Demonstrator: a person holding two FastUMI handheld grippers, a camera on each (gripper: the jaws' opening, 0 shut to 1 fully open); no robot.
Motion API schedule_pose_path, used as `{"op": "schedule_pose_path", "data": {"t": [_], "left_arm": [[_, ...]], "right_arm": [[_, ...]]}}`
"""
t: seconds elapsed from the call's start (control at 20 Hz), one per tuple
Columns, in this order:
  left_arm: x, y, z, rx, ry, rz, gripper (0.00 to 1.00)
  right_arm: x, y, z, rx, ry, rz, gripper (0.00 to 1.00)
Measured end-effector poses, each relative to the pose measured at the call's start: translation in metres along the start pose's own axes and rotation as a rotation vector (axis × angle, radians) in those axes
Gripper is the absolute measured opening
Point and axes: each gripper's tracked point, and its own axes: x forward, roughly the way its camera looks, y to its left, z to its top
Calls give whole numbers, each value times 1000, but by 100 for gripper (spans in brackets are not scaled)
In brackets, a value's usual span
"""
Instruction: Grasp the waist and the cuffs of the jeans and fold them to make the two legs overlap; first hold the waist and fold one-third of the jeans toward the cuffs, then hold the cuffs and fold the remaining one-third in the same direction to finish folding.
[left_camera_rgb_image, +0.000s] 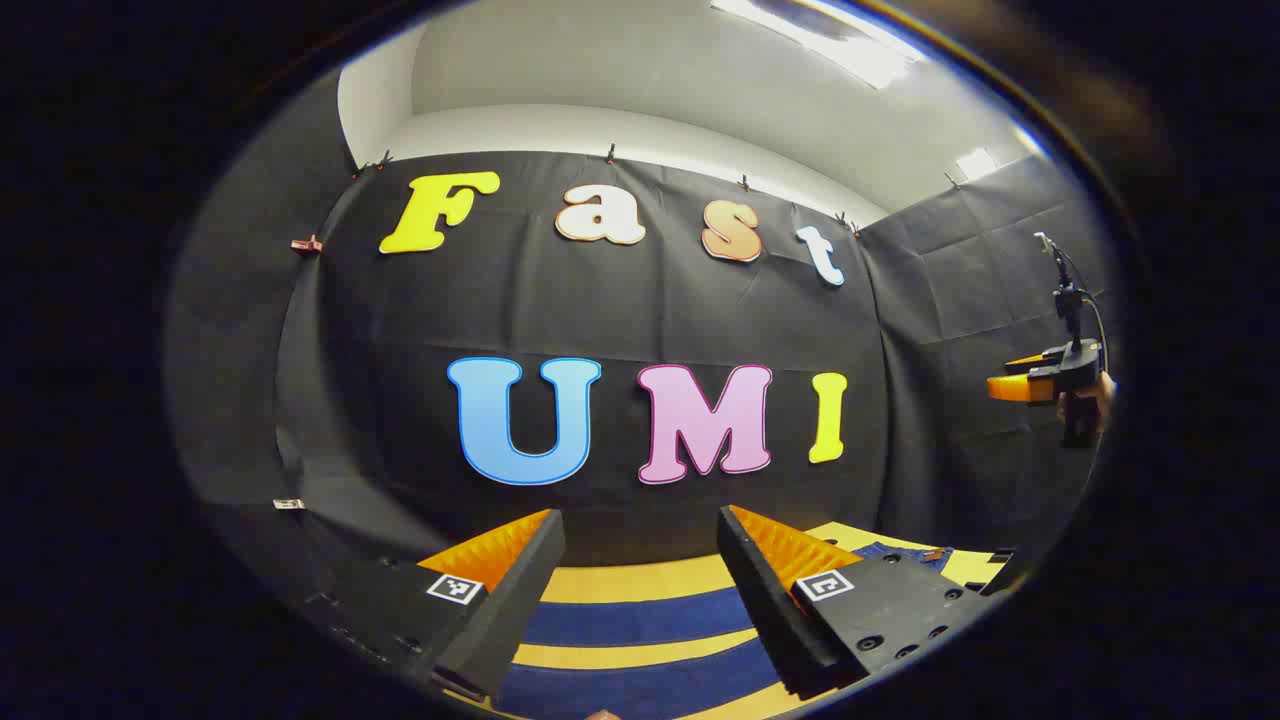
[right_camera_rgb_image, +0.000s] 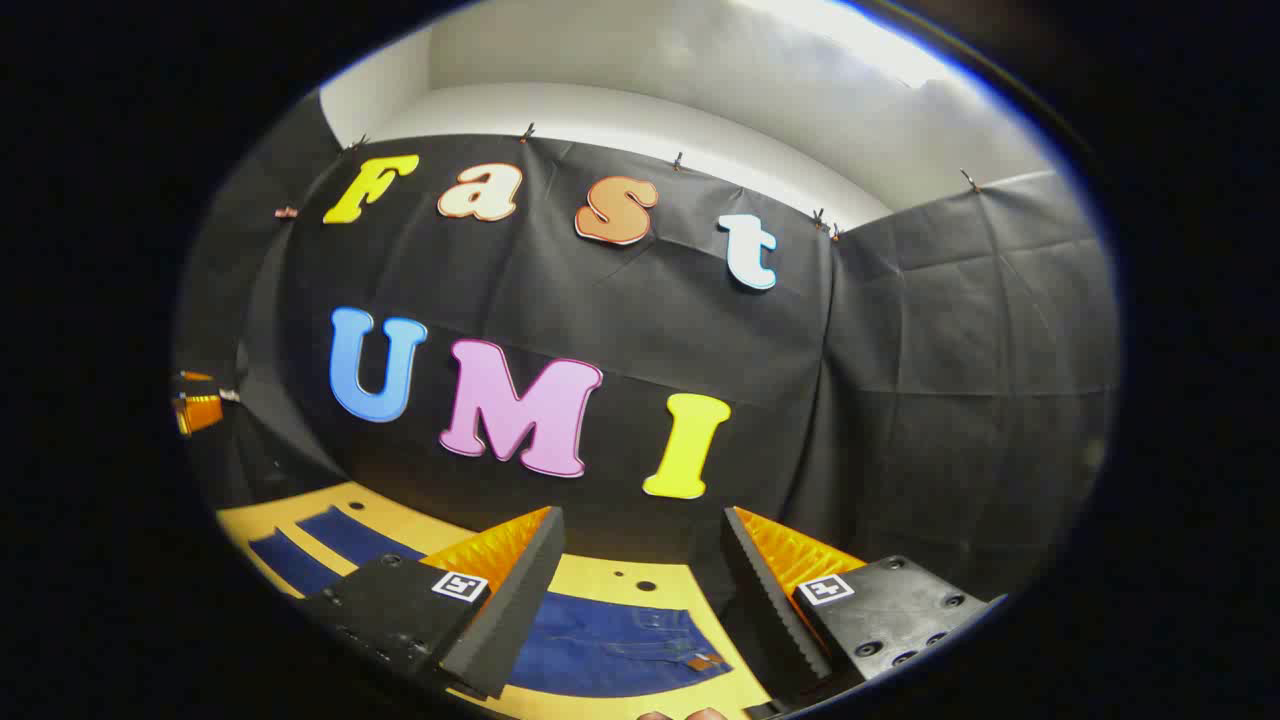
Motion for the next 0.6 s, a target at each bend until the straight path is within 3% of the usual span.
{"op": "schedule_pose_path", "data": {"t": [0.2,0.3,0.6], "left_arm": [[-3,3,3,-52,-2,7,98],[-7,4,5,-52,-12,14,98],[-14,-2,16,-61,-13,-6,98]], "right_arm": [[0,1,-2,-12,6,9,96],[5,7,14,61,-88,-10,96],[-3,22,3,160,-24,28,97]]}}
